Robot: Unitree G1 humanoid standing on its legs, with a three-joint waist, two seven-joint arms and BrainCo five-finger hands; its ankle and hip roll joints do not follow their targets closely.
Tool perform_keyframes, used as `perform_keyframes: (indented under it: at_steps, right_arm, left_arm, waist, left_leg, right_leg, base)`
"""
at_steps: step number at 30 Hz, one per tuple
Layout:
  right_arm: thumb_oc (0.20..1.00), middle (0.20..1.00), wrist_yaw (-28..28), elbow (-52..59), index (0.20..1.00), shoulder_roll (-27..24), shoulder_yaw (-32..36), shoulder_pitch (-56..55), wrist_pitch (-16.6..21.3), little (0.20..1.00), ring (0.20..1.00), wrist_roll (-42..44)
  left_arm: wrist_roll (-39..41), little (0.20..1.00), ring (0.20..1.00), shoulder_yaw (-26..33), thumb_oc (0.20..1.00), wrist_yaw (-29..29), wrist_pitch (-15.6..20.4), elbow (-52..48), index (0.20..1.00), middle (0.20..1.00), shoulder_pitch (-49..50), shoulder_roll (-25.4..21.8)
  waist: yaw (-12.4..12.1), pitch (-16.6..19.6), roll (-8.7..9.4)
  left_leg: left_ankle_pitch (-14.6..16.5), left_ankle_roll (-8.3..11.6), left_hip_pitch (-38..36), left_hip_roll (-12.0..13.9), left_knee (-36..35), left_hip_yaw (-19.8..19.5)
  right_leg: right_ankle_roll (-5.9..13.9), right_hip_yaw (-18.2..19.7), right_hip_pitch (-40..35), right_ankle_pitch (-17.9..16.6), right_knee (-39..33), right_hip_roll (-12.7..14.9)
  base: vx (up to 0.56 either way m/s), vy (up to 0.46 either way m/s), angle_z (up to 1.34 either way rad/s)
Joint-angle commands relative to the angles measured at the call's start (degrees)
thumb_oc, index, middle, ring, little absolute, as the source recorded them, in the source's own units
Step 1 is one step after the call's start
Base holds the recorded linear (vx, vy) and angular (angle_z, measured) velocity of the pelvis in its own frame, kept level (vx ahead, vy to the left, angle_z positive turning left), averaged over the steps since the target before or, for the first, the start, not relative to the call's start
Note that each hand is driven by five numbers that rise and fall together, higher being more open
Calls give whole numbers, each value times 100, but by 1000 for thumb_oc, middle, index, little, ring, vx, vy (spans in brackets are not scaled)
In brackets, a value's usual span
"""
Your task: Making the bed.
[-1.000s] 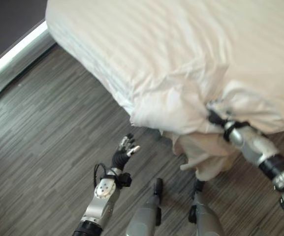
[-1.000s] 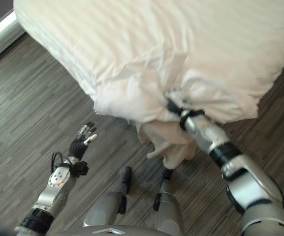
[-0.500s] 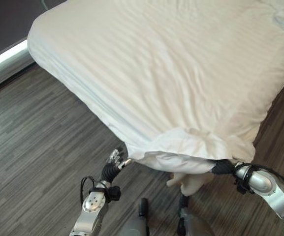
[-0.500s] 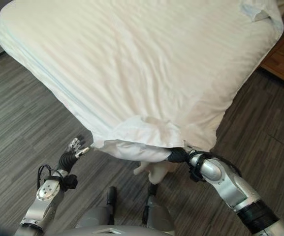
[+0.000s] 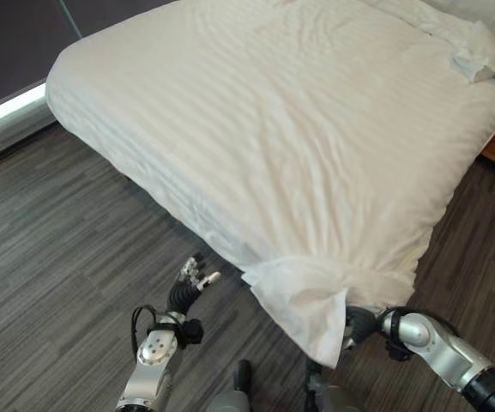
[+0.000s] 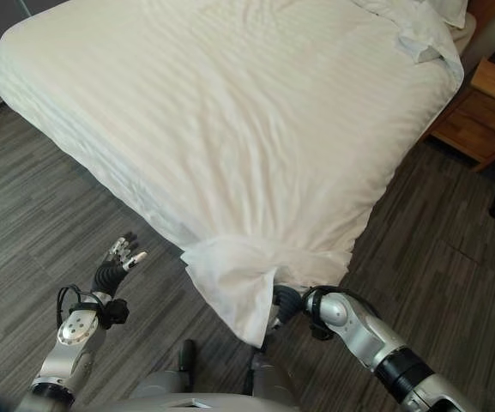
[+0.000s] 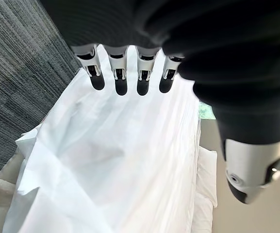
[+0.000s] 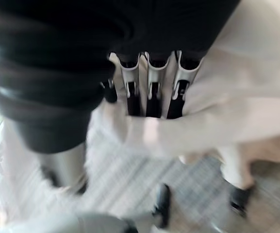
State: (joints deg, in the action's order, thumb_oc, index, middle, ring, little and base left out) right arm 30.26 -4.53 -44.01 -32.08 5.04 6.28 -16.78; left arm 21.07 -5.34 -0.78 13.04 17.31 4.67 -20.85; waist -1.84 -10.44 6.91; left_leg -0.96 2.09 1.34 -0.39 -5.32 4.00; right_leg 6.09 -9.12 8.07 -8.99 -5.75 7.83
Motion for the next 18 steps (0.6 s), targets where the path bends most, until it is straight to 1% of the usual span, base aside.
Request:
perform_keyframes:
  at_steps: [1,4,5,6,8,9,10,11,12,13,14,15,16,17,18]
  right_arm:
    - [1000,1000,720,614,1000,-775,-55,-28,45,1000,1000,1027]
    - [1000,1000,1203,1001,1000,-1570,73,-299,-95,1000,1000,1590]
    - [1000,1000,1434,1155,1000,-1970,265,-533,-238,1000,1000,2006]
    - [1000,1000,1571,1447,1000,-2477,739,-849,-406,1000,1000,2497]
    - [1000,1000,1417,1519,1000,-2776,1231,-1078,-422,1000,1000,2646]
    - [1000,1000,1257,1524,1000,-2910,1581,-1166,-410,1000,1000,2685]
    - [1000,1000,1014,1728,1000,-2997,2335,-1501,-312,1000,1000,2813]
    - [1000,1000,1016,1761,1000,-3000,2423,-1591,-319,1000,1000,2815]
    - [1000,1000,529,1679,1000,-2870,3052,-1741,-96,1000,1000,2947]
    - [1000,1000,531,1694,1000,-2870,3097,-1787,-97,1000,1000,2949]
    - [1000,1000,278,1820,1000,-2695,3509,-1835,53,1000,1000,2924]
    - [1000,1000,275,1829,1000,-2692,3529,-1857,51,1000,1000,2922]
    - [1000,1000,-262,1791,1000,-2157,3858,-1744,298,1000,1000,2922]
    - [1000,1000,-598,1550,1000,-1714,3812,-1598,385,1000,1000,3070]
    - [1000,1000,-763,1485,1000,-1305,3788,-1456,474,1000,1000,3244]
  left_arm:
    - [-235,1000,1000,88,1000,-235,213,-3,1000,1000,-304,-192]
    - [-207,1000,1000,36,1000,-342,241,2,1000,1000,-346,-238]
    - [-183,1000,1000,32,1000,-397,251,24,1000,1000,-357,-271]
    - [-165,1000,1000,11,1000,-457,253,-19,1000,1000,-332,-294]
    - [-134,1000,1000,-2,1000,-480,240,-17,1000,1000,-328,-294]
    - [-119,1000,1000,24,1000,-492,224,-43,1000,1000,-298,-311]
    - [-102,1000,1000,70,1000,-500,207,-117,1000,1000,-224,-315]
    - [-102,1000,1000,50,1000,-501,205,-121,1000,1000,-232,-313]
    - [-60,1000,1000,86,1000,-484,206,-169,1000,1000,-197,-299]
    - [-59,1000,1000,75,1000,-485,204,-171,1000,1000,-202,-298]
    - [-37,1000,1000,95,1000,-501,204,-210,1000,1000,-123,-277]
    - [-36,1000,1000,89,1000,-501,204,-211,1000,1000,-125,-278]
    - [25,1000,1000,173,1000,-459,211,-272,1000,1000,-49,-252]
    - [56,1000,1000,179,1000,-401,238,-253,1000,1000,-53,-248]
    - [77,1000,1000,199,1000,-359,245,-238,1000,1000,-56,-244]
  waist:
    - [-55,-15,30]
    - [-42,3,98]
    - [-14,19,145]
    - [13,54,203]
    - [45,84,235]
    - [90,106,260]
    - [140,141,283]
    - [120,137,276]
    - [166,172,278]
    - [154,170,274]
    - [195,212,263]
    - [188,211,263]
    - [221,249,213]
    - [216,244,180]
    - [235,264,157]
  left_leg:
    - [-160,-165,306,-81,32,-62]
    - [-157,-145,272,-71,32,-58]
    - [-158,-131,267,-57,32,-42]
    - [-159,-109,258,-31,32,-10]
    - [-158,-101,245,-17,32,20]
    - [-156,-98,235,-7,32,40]
    - [-149,-96,232,0,32,72]
    - [-149,-96,233,0,32,71]
    - [-149,-102,226,4,32,92]
    - [-148,-102,226,4,32,93]
    - [-135,-109,219,3,32,105]
    - [-134,-109,218,3,32,105]
    - [-113,-137,209,-5,32,117]
    - [-86,-146,169,-2,32,128]
    - [-102,-161,198,-13,32,127]
  right_leg:
    - [95,-10,-609,238,121,48]
    - [108,-34,-646,228,114,44]
    - [118,-32,-648,217,103,37]
    - [127,-17,-655,203,84,23]
    - [135,10,-646,187,80,16]
    - [139,34,-639,174,77,13]
    - [152,58,-636,160,76,11]
    - [153,57,-635,161,76,12]
    - [162,95,-621,143,75,9]
    - [162,95,-621,143,75,9]
    - [171,103,-621,143,77,10]
    - [171,104,-622,144,77,10]
    - [181,120,-617,134,80,14]
    - [185,129,-642,146,84,11]
    - [185,144,-612,130,83,12]
  base:
    - [0,0,0]
    - [2,-3,-2]
    - [12,-10,-6]
    - [14,-5,-7]
    - [3,1,-3]
    - [8,-2,-9]
    - [7,0,-12]
    - [8,6,-14]
    - [3,7,-21]
    - [12,8,-19]
    - [10,1,-14]
    - [18,9,-3]
    - [0,0,0]
    - [14,14,4]
    - [7,6,4]
